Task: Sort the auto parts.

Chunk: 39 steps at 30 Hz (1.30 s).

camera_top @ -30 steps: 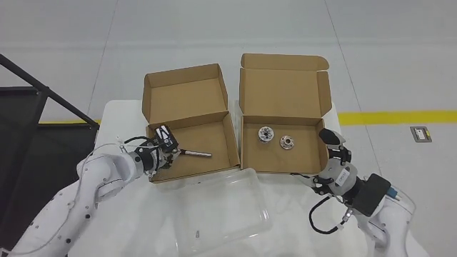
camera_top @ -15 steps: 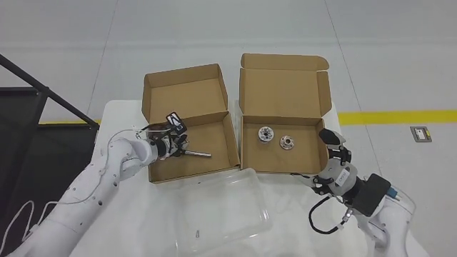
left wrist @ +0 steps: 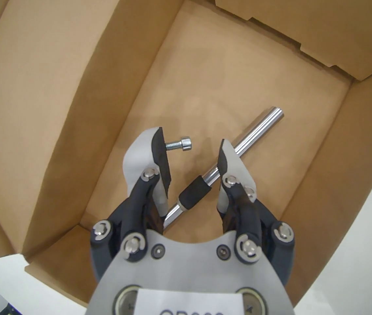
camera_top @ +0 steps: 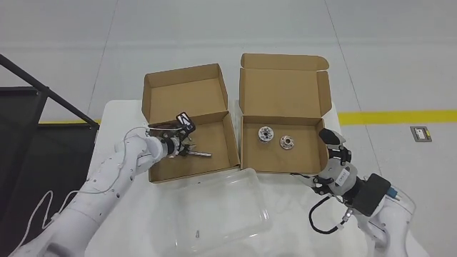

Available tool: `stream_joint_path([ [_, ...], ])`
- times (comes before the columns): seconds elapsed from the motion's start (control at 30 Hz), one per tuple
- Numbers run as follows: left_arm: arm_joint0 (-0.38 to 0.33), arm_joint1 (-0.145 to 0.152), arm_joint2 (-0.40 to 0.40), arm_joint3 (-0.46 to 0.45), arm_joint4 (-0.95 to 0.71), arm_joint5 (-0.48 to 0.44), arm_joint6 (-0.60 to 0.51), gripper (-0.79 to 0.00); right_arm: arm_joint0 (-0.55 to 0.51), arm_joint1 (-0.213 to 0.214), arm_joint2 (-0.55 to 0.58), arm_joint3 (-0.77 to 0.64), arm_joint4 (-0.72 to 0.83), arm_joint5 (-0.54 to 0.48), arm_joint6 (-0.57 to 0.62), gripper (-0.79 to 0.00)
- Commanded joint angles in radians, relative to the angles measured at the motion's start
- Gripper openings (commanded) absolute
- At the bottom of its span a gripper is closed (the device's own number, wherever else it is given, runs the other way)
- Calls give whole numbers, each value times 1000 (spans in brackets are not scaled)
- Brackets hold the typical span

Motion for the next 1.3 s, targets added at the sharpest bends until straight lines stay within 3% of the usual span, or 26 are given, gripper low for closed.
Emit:
stream_joint_path([
  [0.0, 5, 3, -15, -13, 19, -4, 11, -169, 0, 0, 0, 0, 0, 0, 0, 0],
  [0.13, 31, 19, -58, -65, 58, -1, 13, 0, 0, 0, 0, 0, 0, 0, 0, 0],
  [0.3, 86, 51, -131, -175, 95, -5, -14, 0, 0, 0, 0, 0, 0, 0, 0, 0],
  [0.43, 164, 92, -223, -327, 127, -21, -33, 0, 0, 0, 0, 0, 0, 0, 0, 0],
  [0.53, 258, 135, -324, -497, 161, -45, -73, 0, 0, 0, 0, 0, 0, 0, 0, 0],
  [0.67, 436, 189, -462, -763, 192, -93, -179, 0, 0, 0, 0, 0, 0, 0, 0, 0],
  [0.77, 568, 217, -532, -945, 223, -134, -307, 0, 0, 0, 0, 0, 0, 0, 0, 0],
  [0.87, 671, 231, -550, -1076, 265, -148, -420, 0, 0, 0, 0, 0, 0, 0, 0, 0],
  [1.0, 731, 236, -528, -1162, 285, -176, -557, 0, 0, 0, 0, 0, 0, 0, 0, 0],
  [1.27, 732, 235, -526, -1169, 285, -175, -565, 0, 0, 0, 0, 0, 0, 0, 0, 0],
])
